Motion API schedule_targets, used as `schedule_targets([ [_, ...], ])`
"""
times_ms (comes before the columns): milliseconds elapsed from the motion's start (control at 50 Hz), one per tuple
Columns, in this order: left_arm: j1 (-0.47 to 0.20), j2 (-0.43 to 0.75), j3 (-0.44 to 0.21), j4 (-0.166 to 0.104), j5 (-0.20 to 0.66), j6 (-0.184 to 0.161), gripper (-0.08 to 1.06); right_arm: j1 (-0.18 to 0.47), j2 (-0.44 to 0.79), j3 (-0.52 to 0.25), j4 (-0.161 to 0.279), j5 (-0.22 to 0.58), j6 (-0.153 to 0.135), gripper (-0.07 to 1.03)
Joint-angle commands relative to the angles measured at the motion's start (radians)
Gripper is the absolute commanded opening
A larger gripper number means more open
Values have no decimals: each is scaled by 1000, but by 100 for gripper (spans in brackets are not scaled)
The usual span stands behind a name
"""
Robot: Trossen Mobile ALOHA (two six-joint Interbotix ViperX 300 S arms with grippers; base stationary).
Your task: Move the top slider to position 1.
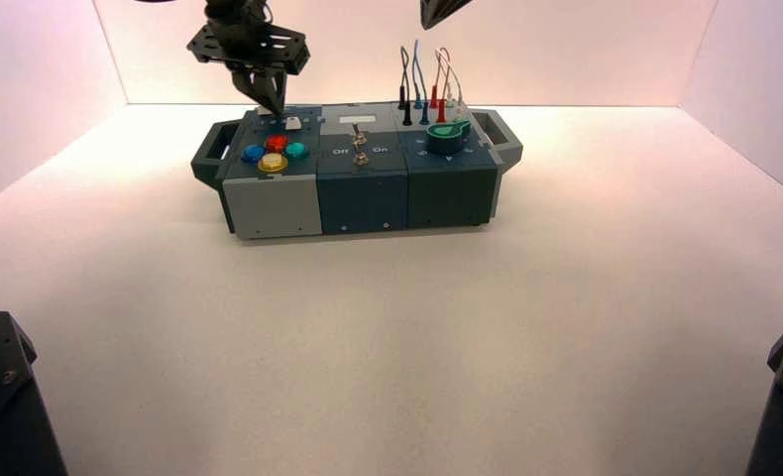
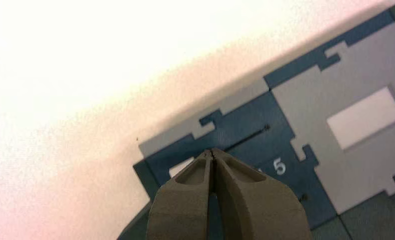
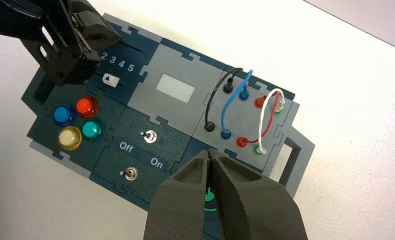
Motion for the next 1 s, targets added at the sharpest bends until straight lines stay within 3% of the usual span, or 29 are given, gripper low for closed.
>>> schedule_targets([
  [20, 35, -41, 6, 3, -2, 8, -3, -3, -25, -20, 5, 0, 0, -2],
  [300, 29, -60, 11, -2, 8, 11, -3, -3, -26, -17, 6, 5, 0, -2],
  [460, -11, -141, 18, -2, 63, 11, -3, -3, -28, -23, 8, 17, 0, -2],
  [680, -14, -275, 75, 2, 91, 11, -3, -2, -37, -28, 9, 43, 2, -2],
  [1000, -14, -353, 181, 2, 115, 6, -3, 0, -28, -51, 25, 72, 2, -2],
])
